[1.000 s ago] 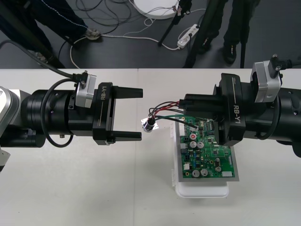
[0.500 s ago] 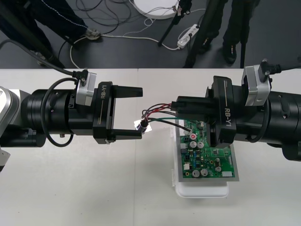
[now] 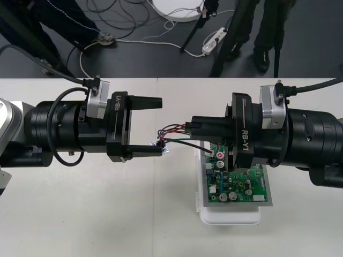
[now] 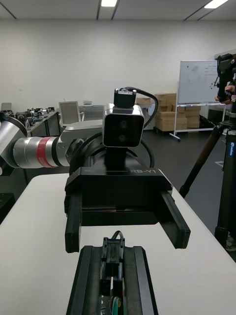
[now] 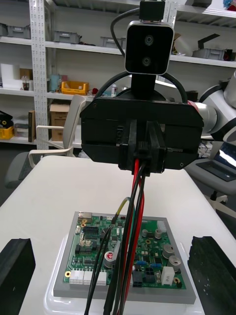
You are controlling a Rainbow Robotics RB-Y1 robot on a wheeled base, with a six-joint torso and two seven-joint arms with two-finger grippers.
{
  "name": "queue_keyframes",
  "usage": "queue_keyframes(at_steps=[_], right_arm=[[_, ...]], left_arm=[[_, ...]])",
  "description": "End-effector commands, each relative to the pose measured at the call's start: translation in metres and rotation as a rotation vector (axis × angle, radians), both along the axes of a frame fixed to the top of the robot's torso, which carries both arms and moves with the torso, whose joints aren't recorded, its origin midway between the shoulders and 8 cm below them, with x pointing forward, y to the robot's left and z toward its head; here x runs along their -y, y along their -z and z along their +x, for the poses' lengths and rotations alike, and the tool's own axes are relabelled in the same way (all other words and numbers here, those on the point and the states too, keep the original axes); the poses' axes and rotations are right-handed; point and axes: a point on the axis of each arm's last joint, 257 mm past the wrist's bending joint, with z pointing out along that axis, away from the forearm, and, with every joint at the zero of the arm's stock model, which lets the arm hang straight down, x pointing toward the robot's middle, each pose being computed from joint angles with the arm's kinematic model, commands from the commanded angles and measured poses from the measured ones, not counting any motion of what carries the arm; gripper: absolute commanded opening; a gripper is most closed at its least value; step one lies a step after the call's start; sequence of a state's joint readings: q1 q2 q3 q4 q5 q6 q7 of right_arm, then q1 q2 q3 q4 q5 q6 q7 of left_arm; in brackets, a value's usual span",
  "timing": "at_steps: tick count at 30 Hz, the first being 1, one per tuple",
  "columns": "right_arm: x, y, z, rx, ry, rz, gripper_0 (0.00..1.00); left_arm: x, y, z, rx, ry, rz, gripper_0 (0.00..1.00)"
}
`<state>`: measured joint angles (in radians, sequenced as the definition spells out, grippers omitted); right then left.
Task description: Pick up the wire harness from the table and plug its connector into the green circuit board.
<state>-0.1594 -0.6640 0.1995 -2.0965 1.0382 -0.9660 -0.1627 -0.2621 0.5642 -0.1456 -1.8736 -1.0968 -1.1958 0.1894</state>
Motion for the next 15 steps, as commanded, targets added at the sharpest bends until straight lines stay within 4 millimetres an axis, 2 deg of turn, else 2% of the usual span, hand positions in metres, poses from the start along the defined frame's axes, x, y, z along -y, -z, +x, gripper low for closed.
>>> queue_keyframes(at_steps=[1,5,15], right_arm=[[-0.018,-0.011,-0.006,-0.003,-0.026,0.032,0.0],[-0.027,-0.009,-0.007,-0.023,-0.024,0.042,0.0],[-0.028,-0.007,-0.004,-0.02,-0.012,0.038,0.0]], left_arm=[[0.004,-0.012,0.005,-0.021,-0.007,0.009,0.92],[0.003,-0.011,0.005,-0.022,-0.007,0.011,0.92],[0.004,-0.012,0.004,-0.023,-0.005,0.006,0.92]])
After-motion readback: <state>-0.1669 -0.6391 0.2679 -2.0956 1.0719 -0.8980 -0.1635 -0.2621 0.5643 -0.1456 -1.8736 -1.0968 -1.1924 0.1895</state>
